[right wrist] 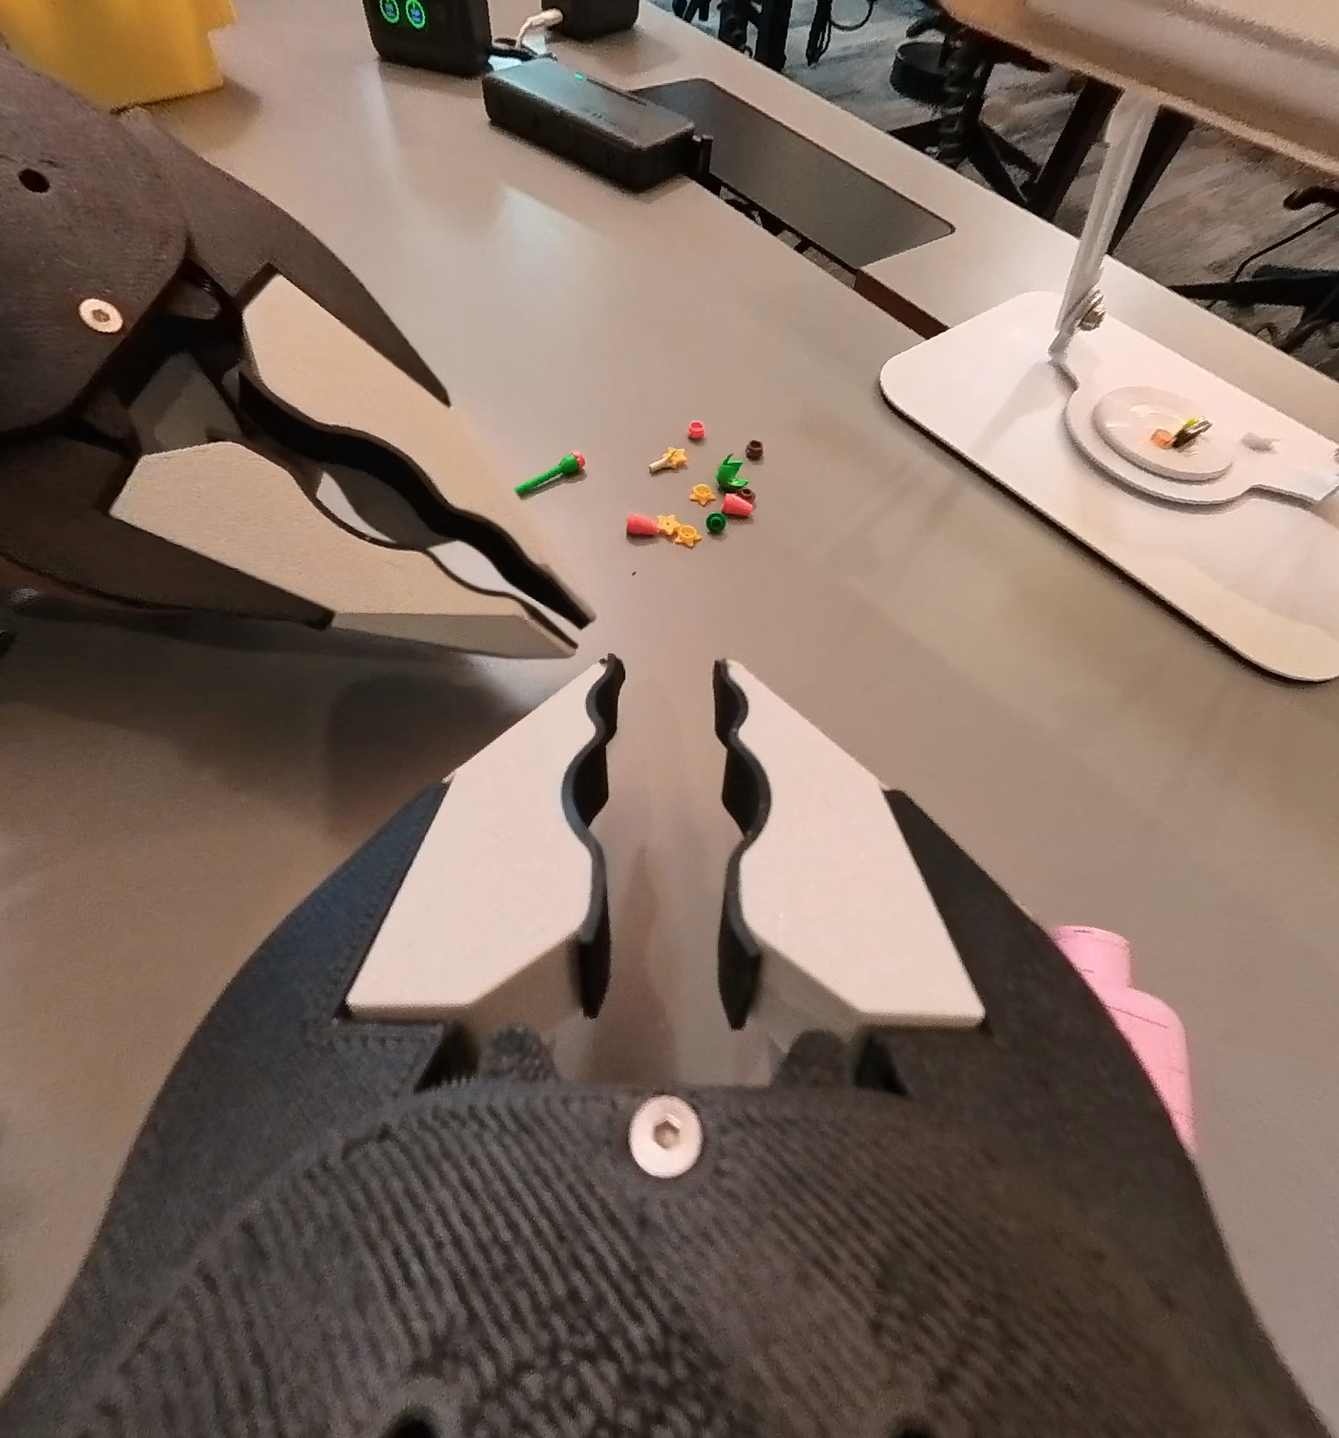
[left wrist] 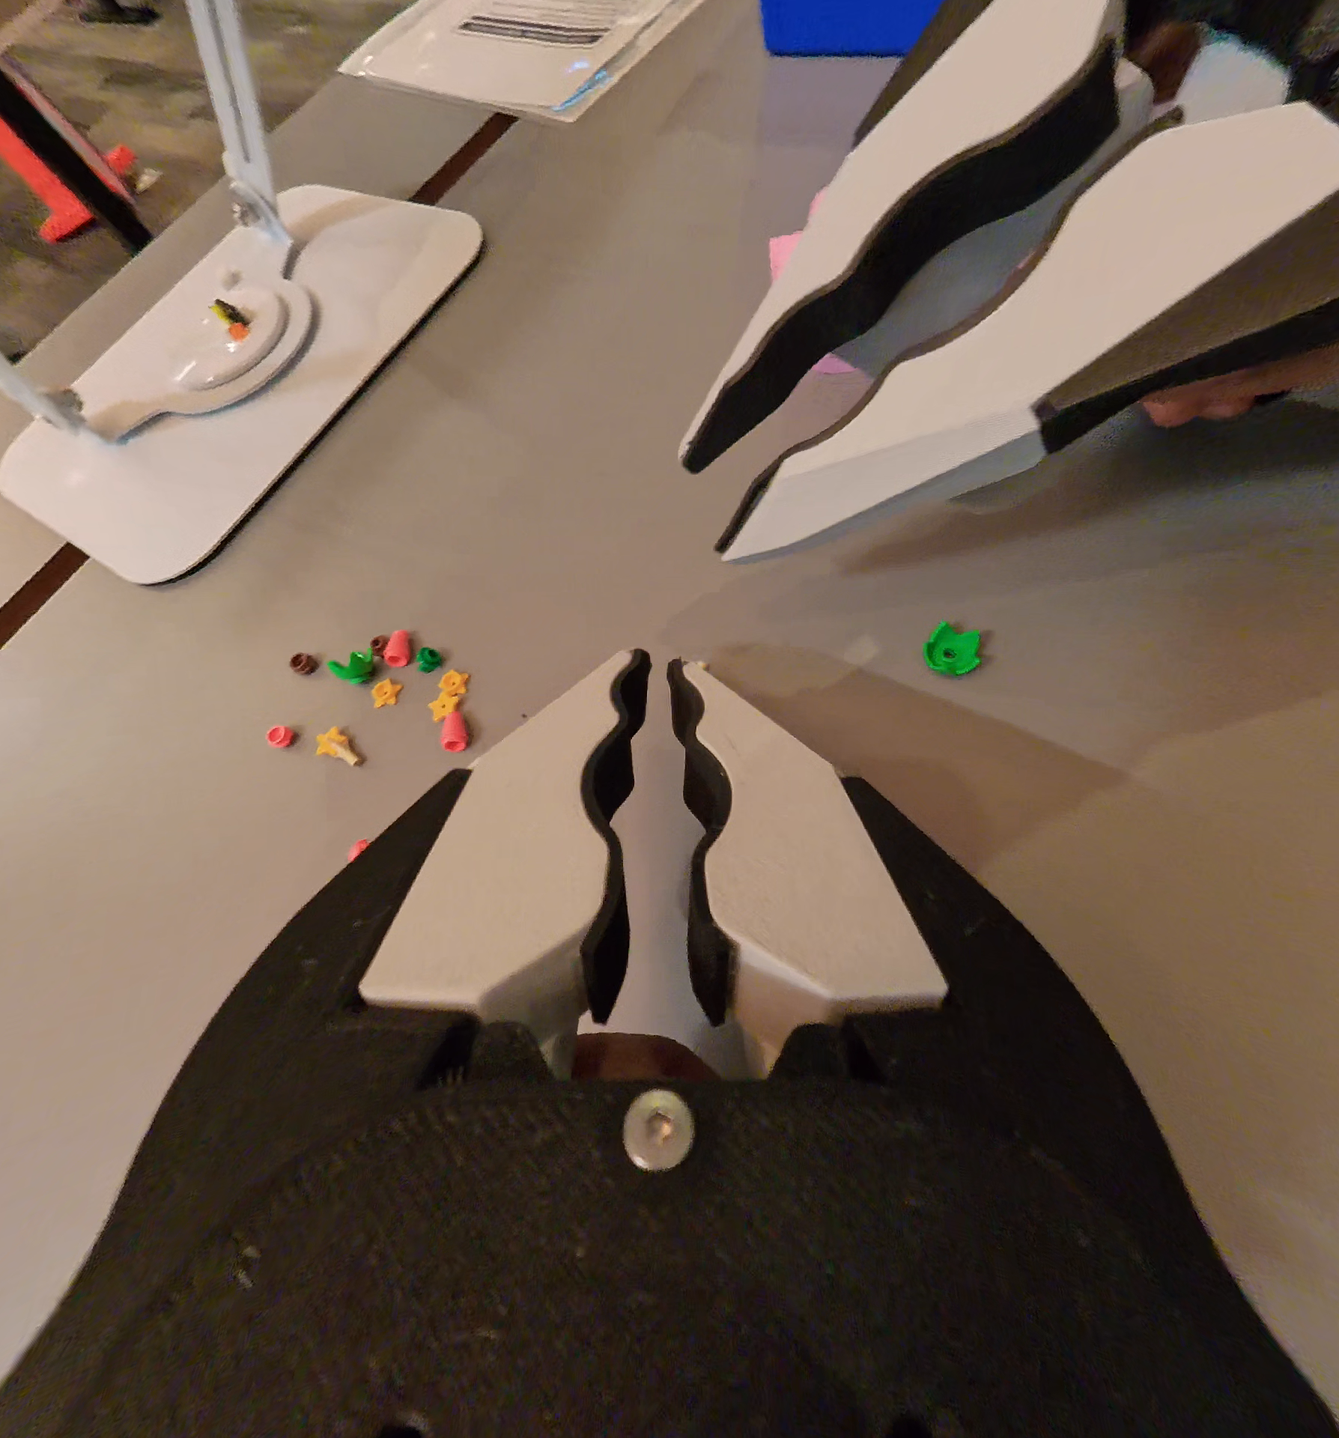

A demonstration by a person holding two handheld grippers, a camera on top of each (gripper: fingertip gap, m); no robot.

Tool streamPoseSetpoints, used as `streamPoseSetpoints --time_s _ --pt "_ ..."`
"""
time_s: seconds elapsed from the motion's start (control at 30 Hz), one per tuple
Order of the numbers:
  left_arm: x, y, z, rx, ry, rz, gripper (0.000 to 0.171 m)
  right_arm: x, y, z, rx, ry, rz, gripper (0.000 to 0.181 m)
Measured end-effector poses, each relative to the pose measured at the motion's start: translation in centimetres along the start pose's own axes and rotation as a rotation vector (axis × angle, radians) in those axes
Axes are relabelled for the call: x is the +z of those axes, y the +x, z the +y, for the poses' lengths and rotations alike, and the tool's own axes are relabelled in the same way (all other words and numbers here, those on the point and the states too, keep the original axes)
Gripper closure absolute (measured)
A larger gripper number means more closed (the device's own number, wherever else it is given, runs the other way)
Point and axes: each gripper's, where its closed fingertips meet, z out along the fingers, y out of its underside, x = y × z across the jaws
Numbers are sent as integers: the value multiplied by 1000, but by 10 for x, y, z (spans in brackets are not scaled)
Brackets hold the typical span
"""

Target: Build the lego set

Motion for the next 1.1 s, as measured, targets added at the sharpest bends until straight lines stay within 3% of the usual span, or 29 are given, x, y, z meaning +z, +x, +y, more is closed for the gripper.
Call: streamPoseSetpoints --time_s 0.2,0.5,1.1 --pt "4 11 7 36 -56 51 164 3 -2 5 1 -22 -7 158" --pt "11 11 16 85 -130 6 166 5 -3 7 -4 -32 -8 158" --pt "9 12 15 78 -119 18 171 4 1 7 2 -32 3 158"
